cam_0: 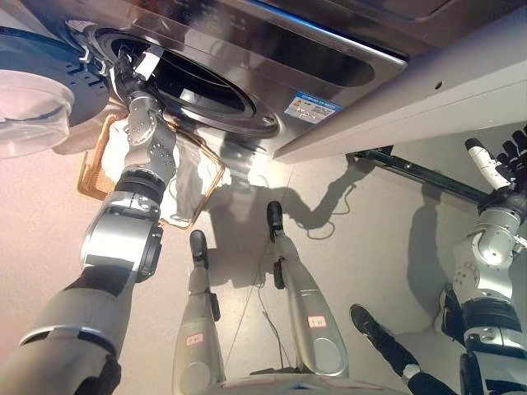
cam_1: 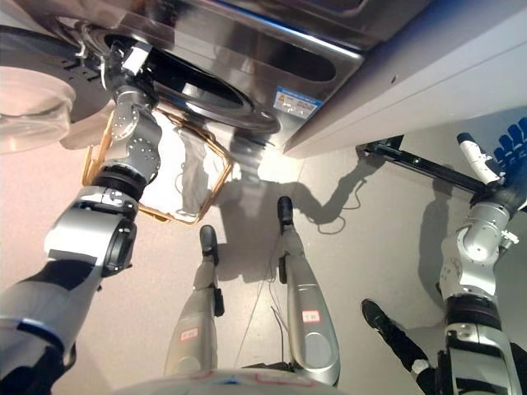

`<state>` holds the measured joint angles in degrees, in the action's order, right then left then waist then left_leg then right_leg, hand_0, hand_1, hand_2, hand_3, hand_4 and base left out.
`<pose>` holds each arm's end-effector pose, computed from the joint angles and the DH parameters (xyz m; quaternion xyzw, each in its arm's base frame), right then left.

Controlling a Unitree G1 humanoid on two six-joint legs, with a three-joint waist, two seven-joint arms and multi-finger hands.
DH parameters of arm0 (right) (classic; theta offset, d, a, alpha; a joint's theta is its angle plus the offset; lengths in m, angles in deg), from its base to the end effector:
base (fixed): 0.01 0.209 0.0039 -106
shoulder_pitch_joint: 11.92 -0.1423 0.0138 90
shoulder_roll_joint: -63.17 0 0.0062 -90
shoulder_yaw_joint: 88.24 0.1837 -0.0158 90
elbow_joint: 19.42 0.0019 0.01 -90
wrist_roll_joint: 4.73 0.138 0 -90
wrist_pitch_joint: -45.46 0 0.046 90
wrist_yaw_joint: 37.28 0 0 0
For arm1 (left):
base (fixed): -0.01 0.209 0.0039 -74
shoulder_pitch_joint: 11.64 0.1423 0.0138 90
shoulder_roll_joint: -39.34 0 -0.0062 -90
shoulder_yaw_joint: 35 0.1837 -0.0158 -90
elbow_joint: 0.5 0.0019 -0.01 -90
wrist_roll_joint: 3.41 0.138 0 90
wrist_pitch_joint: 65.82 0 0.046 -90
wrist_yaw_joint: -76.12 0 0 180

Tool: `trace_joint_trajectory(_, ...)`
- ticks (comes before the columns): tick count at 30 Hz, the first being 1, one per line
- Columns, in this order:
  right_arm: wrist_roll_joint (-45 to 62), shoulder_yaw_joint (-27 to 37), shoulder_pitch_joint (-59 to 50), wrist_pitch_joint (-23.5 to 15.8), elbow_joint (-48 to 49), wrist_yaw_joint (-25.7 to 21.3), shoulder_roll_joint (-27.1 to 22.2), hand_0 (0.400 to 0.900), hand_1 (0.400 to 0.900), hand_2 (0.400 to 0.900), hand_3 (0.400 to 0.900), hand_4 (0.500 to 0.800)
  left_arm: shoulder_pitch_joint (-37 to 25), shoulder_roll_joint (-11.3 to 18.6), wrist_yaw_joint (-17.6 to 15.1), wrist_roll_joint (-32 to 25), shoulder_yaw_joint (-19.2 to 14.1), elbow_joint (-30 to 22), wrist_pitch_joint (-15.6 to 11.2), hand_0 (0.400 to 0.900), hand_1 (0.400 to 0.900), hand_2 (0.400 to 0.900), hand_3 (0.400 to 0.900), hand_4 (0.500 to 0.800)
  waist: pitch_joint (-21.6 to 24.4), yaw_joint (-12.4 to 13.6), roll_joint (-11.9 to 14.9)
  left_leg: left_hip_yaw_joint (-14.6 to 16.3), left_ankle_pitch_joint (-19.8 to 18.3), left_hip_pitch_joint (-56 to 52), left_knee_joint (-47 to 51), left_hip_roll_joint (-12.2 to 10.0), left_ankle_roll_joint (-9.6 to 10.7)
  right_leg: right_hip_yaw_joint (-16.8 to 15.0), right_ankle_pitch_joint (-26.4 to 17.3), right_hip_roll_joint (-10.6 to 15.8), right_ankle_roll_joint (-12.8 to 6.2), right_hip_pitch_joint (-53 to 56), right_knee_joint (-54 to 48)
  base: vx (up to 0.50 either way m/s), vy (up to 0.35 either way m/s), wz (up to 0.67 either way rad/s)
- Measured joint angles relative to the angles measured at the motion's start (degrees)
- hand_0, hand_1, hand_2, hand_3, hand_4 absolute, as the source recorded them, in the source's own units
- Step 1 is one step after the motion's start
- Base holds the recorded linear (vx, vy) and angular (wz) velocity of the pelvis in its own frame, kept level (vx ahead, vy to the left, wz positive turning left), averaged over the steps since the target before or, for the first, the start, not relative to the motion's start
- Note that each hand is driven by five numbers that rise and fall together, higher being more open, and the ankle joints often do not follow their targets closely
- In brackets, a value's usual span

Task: Put the clothes in the basket into the washing machine.

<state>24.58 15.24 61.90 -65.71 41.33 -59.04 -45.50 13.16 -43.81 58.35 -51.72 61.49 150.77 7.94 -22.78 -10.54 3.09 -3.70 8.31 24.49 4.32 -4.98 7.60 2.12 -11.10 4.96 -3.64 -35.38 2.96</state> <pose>0.2355 -0.3243 0.1015 0.0052 -0.1622 -0.3695 0.9150 0.3691 0.1973 0.2078 -0.2251 -0.1456 0.1839 0.9457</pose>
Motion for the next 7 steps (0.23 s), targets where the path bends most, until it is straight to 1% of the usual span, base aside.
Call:
trace_joint_trajectory(2, 0.0, -0.1, 0.1, 0.3, -0.1, 0.2, 0.2, 0.900, 0.900, 0.900, 0.900, 0.800, 3.2, -0.3, 0.2, 0.0, 0.0, -1.3, 0.0, 0.900, 0.900, 0.900, 0.900, 0.800, 0.0, 0.2, 0.0, 0.0, 0.0, -1.9, 0.2, 0.0, -0.1, 0.0, 0.0, 0.0, -0.05, 1.9, -0.3, 0.04, 0.015, 0.04)
trace_joint_trajectory(5, 0.0, -0.1, 0.5, 0.4, -0.3, 0.7, 0.3, 0.900, 0.900, 0.900, 0.900, 0.800, 8.4, -1.3, 1.2, 0.0, 0.0, -4.6, 0.1, 0.900, 0.900, 0.900, 0.900, 0.800, 0.3, 0.9, -0.2, -0.5, -0.4, -4.1, 0.5, 0.1, -0.5, 0.3, 0.7, 0.1, -0.49, 4.5, -0.7, 0.07, 0.004, 0.05)
trace_joint_trajectory(7, -0.1, -0.2, 0.7, 1.2, -0.7, 1.2, 0.6, 0.900, 0.900, 0.900, 0.900, 0.800, 12.7, -2.2, 1.5, 0.0, 0.0, -7.1, 0.1, 0.900, 0.900, 0.900, 0.900, 0.800, 0.2, 1.4, -0.2, -0.5, -0.5, -6.7, 0.6, 0.1, -0.4, 0.4, 0.6, 0.1, -0.39, 7.2, -1.1, 0.06, 0.000, 0.04)
